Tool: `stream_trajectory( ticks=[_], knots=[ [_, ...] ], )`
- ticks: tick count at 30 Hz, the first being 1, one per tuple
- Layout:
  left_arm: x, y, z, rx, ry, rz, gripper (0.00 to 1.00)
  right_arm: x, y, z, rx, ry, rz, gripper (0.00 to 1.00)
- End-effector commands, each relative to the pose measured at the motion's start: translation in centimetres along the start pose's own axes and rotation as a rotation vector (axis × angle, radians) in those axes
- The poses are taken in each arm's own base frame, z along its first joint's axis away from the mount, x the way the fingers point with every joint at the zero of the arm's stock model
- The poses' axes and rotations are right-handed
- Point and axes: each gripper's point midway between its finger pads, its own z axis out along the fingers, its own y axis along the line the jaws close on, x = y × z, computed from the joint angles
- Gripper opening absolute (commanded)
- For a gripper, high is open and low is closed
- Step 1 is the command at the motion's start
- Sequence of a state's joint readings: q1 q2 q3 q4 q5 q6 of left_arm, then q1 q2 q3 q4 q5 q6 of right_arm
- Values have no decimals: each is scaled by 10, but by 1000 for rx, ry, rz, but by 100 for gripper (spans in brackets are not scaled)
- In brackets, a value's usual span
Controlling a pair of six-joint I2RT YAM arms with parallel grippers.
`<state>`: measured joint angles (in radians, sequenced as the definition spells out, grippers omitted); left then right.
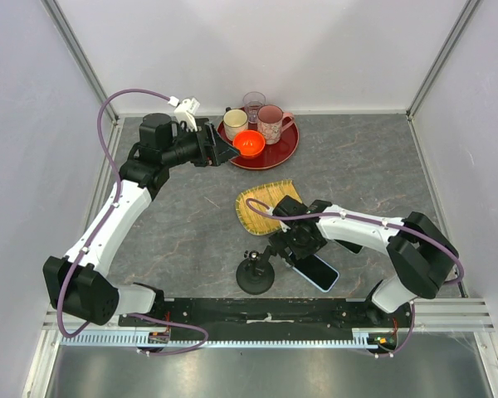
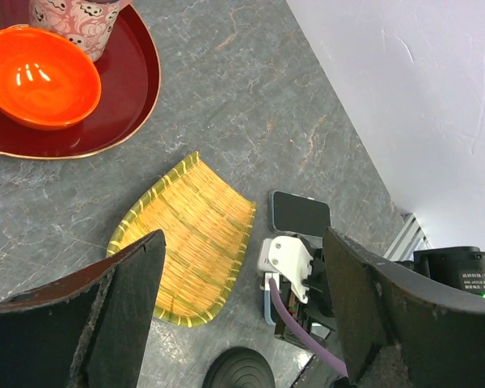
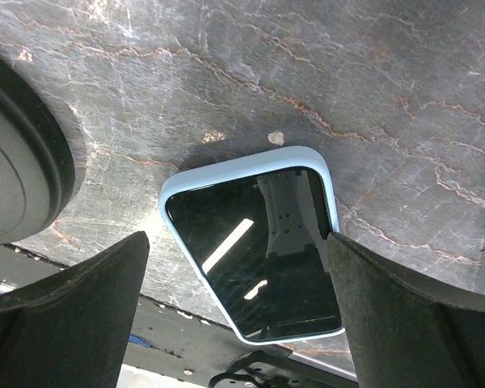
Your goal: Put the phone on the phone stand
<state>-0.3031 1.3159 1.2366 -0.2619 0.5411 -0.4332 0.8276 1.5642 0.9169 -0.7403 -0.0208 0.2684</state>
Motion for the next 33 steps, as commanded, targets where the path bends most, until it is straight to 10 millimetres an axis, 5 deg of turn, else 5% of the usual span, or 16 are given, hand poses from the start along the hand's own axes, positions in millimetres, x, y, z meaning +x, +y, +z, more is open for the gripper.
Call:
stream_trajectory(
  ticks=[1, 22, 33],
  knots=[
    [-5, -8, 1, 44, -11, -17, 84, 0, -10, 8, 77, 15, 22, 98],
    [-4, -10, 2, 59, -7, -29, 84, -19, -30, 3, 277, -22, 19, 98],
    [-5, -11, 2, 65, -7, -29, 84, -18, -15, 12, 115, -23, 56, 98]
  ],
)
